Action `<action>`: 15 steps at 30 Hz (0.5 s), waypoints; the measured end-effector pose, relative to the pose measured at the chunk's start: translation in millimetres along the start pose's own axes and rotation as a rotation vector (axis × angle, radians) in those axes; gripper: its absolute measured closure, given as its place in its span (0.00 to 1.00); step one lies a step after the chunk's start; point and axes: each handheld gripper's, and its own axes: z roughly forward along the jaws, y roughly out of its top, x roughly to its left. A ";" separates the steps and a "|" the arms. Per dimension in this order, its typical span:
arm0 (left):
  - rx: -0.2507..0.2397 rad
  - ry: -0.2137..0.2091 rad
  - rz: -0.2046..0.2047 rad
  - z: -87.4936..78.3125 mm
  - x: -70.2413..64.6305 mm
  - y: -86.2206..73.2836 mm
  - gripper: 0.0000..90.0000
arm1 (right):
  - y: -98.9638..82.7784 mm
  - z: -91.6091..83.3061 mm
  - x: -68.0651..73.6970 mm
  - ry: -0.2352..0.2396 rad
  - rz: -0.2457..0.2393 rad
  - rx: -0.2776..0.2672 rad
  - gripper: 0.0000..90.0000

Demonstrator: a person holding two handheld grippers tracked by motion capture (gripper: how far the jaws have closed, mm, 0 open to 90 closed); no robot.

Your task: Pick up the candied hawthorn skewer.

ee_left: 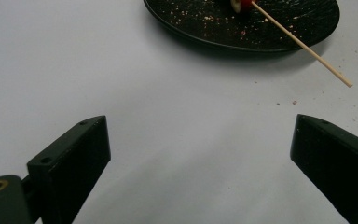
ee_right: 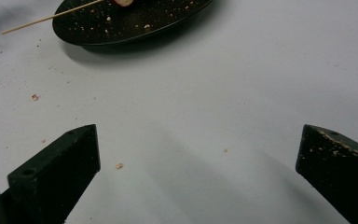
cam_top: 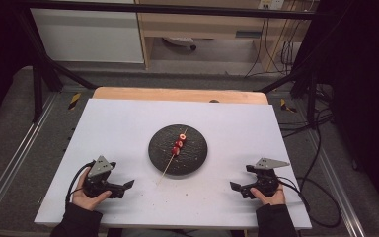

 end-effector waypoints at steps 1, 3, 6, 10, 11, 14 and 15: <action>0.002 -0.001 0.000 0.5 -0.7 0.9 0.05 | 0.0 0.0 0.0 -0.001 0.000 0.000 0.01; 0.004 0.001 0.001 1.7 -2.6 2.7 0.05 | 0.0 0.1 -0.1 -0.001 -0.001 0.000 0.01; 0.003 0.002 0.002 3.2 -5.3 5.7 0.05 | 0.0 0.4 -0.1 -0.004 -0.001 0.002 0.01; 0.007 0.000 0.005 5.3 -9.7 10.6 0.05 | 0.1 0.8 -0.3 -0.005 -0.003 0.002 0.01; 0.009 -0.002 0.004 6.1 -10.9 12.2 0.05 | 0.1 0.8 -0.3 -0.006 -0.003 0.003 0.01; 0.012 0.002 0.002 8.0 -15.1 18.4 0.06 | 0.4 0.5 -0.5 -0.006 -0.004 0.001 0.01; 0.011 0.004 0.000 8.7 -16.5 21.1 0.06 | 0.4 0.5 -0.5 -0.006 -0.004 0.001 0.01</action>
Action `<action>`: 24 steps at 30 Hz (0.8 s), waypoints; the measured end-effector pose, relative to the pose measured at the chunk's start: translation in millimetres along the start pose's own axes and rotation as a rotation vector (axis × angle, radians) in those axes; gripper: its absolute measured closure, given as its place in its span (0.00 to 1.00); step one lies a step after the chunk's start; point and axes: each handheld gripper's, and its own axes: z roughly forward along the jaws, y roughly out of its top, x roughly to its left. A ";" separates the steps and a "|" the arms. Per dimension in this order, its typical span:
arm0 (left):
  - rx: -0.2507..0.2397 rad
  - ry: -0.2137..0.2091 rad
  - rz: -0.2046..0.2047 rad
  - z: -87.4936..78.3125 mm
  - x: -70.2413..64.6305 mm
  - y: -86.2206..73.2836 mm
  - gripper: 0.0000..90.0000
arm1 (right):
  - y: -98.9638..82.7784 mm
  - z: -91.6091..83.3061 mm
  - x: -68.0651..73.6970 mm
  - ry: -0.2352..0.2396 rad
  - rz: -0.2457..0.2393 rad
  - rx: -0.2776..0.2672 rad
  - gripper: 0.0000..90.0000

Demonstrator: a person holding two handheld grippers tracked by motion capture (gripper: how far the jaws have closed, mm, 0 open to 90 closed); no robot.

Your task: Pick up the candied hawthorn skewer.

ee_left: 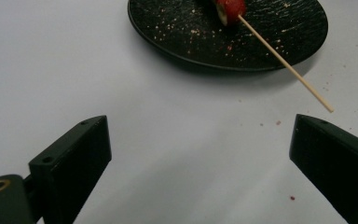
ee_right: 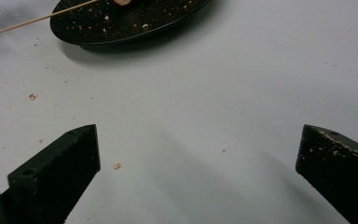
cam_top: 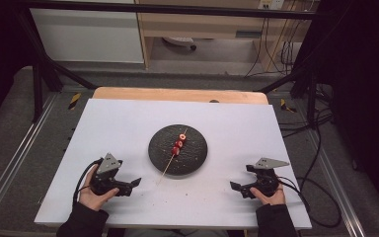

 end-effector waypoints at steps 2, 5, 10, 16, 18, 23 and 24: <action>-0.001 0.000 -0.004 1.6 -3.0 6.1 0.07 | -0.1 0.3 0.1 -0.001 0.000 0.001 0.01; 0.004 0.006 0.000 6.2 -7.3 16.4 0.07 | 0.0 0.2 0.2 0.000 0.002 0.000 0.01; 0.023 0.010 0.011 18.0 -17.1 31.8 0.09 | -0.3 0.6 0.1 -0.006 -0.001 0.006 0.01; 0.056 0.004 0.009 35.6 -27.2 47.8 0.13 | -0.3 0.6 0.2 -0.005 -0.002 0.009 0.01; 0.069 0.008 0.009 42.2 -29.7 52.2 0.15 | -0.3 0.6 0.2 -0.004 -0.001 0.009 0.01; 0.102 0.009 0.004 58.3 -35.9 60.4 0.25 | -0.3 1.0 0.0 -0.006 -0.003 0.009 0.01; 0.108 0.010 0.002 61.1 -37.0 61.8 0.27 | -0.4 1.0 0.2 -0.006 -0.001 0.010 0.01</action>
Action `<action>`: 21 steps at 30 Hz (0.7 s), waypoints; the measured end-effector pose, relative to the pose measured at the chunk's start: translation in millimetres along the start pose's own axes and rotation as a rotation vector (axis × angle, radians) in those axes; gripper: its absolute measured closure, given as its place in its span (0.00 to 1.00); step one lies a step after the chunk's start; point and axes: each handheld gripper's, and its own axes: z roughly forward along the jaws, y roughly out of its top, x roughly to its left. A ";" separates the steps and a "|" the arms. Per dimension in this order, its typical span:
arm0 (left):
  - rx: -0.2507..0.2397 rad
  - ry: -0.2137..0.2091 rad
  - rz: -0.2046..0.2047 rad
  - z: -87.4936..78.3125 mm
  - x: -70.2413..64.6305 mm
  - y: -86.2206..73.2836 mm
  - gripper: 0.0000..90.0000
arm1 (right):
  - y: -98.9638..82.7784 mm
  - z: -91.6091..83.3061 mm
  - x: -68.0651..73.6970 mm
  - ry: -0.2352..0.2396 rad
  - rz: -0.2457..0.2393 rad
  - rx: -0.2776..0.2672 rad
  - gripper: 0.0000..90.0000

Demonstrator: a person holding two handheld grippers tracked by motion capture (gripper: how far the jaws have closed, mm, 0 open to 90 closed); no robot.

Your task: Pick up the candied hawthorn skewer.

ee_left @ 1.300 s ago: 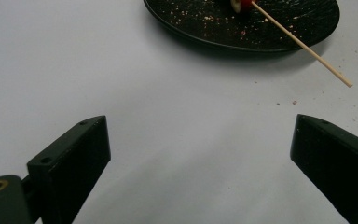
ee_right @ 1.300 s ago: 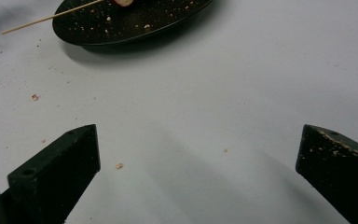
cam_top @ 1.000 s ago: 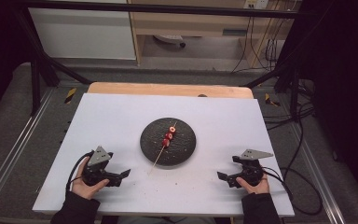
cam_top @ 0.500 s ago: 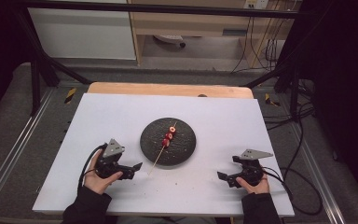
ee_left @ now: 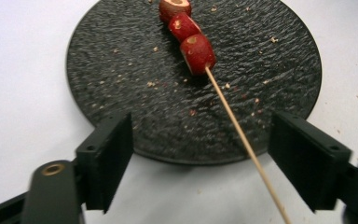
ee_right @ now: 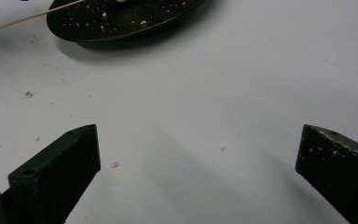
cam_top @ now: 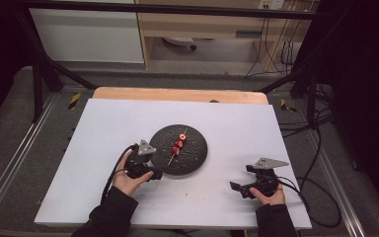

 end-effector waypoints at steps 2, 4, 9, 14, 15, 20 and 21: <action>0.006 0.000 -0.009 5.1 -2.1 3.2 0.32 | 0.0 0.0 0.0 0.000 0.000 0.001 0.01; 0.019 -0.002 -0.020 10.2 -3.8 6.0 0.34 | 0.0 -0.1 0.0 0.000 0.001 0.000 0.01; 0.042 0.019 -0.029 22.1 -7.2 12.4 0.46 | 0.1 0.2 -0.1 0.001 0.002 -0.001 0.01; 0.081 0.026 -0.029 33.2 -13.0 17.3 0.62 | 0.2 0.1 -0.3 0.001 0.001 -0.003 0.01; 0.086 0.033 -0.033 35.0 -14.1 18.0 0.62 | 0.2 0.1 -0.3 0.001 0.001 -0.003 0.01; 0.118 0.038 -0.037 40.1 -17.2 20.6 0.73 | 0.2 -0.1 -0.5 0.002 -0.002 -0.003 0.01; 0.122 0.039 -0.041 40.8 -17.7 20.9 0.75 | 0.2 0.0 -0.4 0.002 -0.001 -0.004 0.01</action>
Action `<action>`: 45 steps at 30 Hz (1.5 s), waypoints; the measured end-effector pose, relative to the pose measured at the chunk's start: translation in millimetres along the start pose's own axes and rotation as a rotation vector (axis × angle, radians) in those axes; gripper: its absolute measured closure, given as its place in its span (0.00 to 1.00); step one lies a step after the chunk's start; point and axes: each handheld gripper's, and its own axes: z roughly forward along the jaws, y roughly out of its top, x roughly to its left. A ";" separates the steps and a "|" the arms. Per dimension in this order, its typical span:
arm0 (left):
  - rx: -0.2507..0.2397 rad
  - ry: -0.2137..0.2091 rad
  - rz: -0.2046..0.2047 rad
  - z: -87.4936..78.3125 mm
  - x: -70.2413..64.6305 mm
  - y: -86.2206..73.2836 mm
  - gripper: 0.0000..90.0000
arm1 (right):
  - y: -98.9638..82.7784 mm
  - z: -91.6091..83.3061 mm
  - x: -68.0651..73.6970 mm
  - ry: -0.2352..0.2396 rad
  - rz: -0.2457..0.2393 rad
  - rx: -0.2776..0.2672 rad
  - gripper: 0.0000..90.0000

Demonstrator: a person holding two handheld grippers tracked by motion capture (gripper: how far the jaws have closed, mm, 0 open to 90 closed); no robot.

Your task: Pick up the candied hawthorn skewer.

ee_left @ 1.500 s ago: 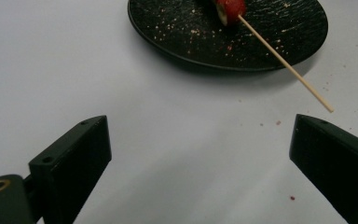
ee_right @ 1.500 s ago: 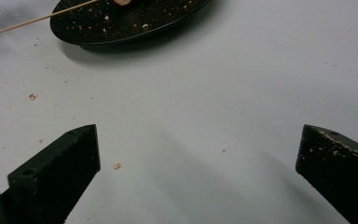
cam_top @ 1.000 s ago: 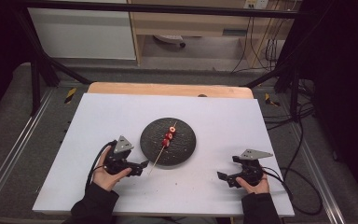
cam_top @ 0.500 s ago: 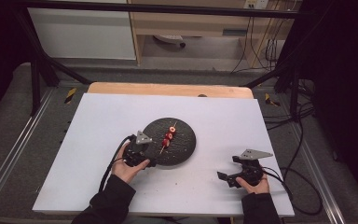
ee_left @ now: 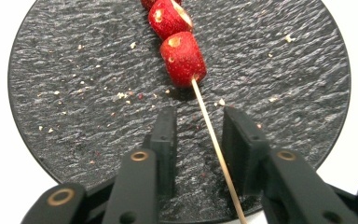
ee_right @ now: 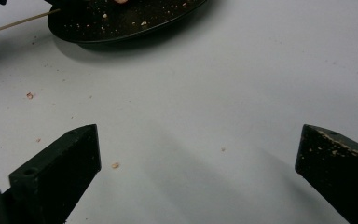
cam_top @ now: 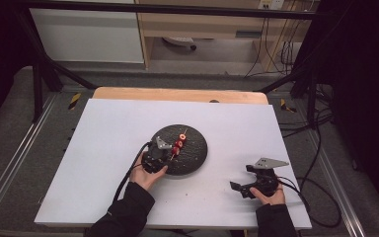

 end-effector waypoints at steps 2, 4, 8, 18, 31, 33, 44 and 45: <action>0.010 0.002 -0.002 0.8 -0.2 0.9 0.78 | 0.0 0.0 0.0 0.001 0.000 0.001 0.01; 0.013 0.004 -0.007 1.7 -1.7 1.5 0.81 | 0.0 0.1 0.0 0.000 0.001 0.001 0.01; 0.013 0.019 -0.011 2.3 -5.3 2.5 0.86 | 0.0 0.1 0.0 0.001 0.003 0.001 0.01; 0.020 0.053 -0.023 1.1 -9.3 2.1 0.97 | 0.0 0.3 0.1 0.002 0.006 0.003 0.01; -0.082 0.021 -0.037 -13.9 -0.1 -7.4 0.98 | -0.1 -0.1 0.3 0.001 0.005 0.001 0.01; -0.100 0.014 -0.041 -18.1 2.3 -10.2 0.98 | -0.2 -0.1 0.5 0.001 0.007 0.002 0.01; -0.206 -0.038 -0.041 -40.9 10.5 -29.0 0.98 | -0.4 0.2 1.0 0.001 0.015 0.000 0.01; -0.213 -0.043 -0.039 -42.9 10.8 -31.0 0.98 | -0.4 0.4 1.1 0.000 0.018 -0.001 0.01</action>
